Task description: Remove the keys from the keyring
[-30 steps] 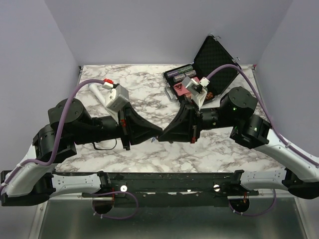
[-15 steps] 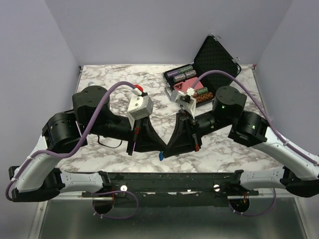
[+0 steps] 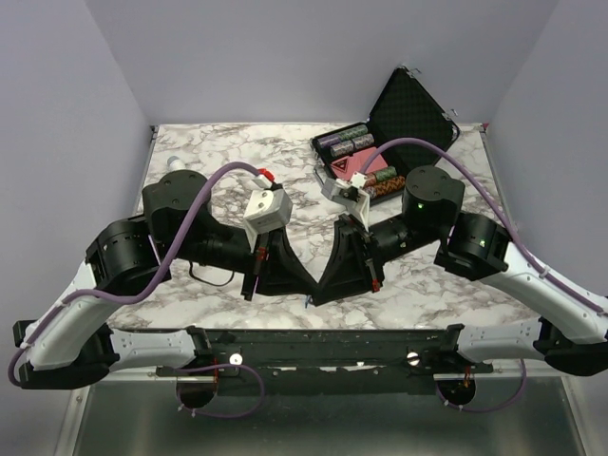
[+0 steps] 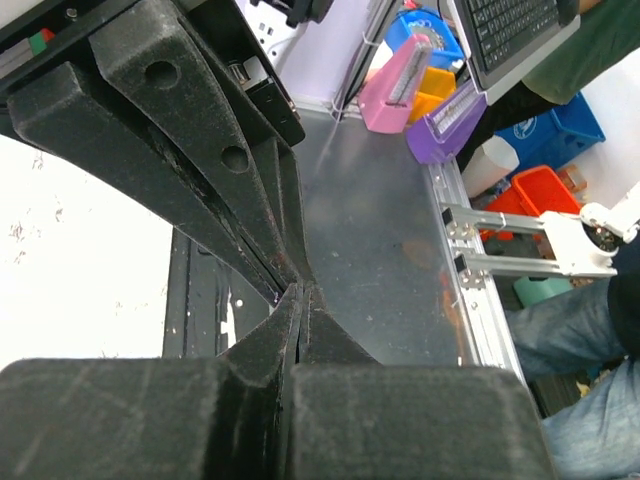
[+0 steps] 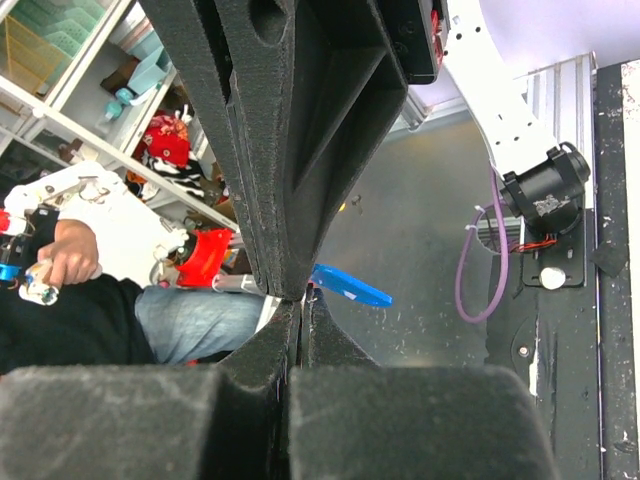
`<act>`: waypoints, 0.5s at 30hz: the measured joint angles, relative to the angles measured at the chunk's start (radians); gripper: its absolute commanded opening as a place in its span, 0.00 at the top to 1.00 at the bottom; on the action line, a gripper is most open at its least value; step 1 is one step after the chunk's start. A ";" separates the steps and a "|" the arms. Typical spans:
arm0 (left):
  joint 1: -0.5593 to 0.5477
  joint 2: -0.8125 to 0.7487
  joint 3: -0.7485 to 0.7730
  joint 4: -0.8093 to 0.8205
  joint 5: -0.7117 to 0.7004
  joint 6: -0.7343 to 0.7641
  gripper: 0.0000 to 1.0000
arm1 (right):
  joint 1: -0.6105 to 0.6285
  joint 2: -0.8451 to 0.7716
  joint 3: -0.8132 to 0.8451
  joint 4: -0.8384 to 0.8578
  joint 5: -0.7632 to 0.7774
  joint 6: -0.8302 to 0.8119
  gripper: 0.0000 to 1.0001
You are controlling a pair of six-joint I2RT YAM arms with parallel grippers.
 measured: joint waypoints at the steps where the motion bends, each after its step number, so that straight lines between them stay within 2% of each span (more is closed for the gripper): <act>1: 0.000 -0.011 -0.017 0.015 -0.002 -0.005 1.00 | 0.000 -0.001 0.000 0.000 0.002 0.000 0.99; 8: 0.000 -0.117 -0.136 0.154 -0.112 -0.079 1.00 | -0.001 -0.013 -0.002 0.023 0.076 0.001 0.99; 15: -0.011 -0.210 -0.218 0.236 -0.221 -0.160 1.00 | -0.013 -0.053 -0.021 0.122 0.212 0.004 0.99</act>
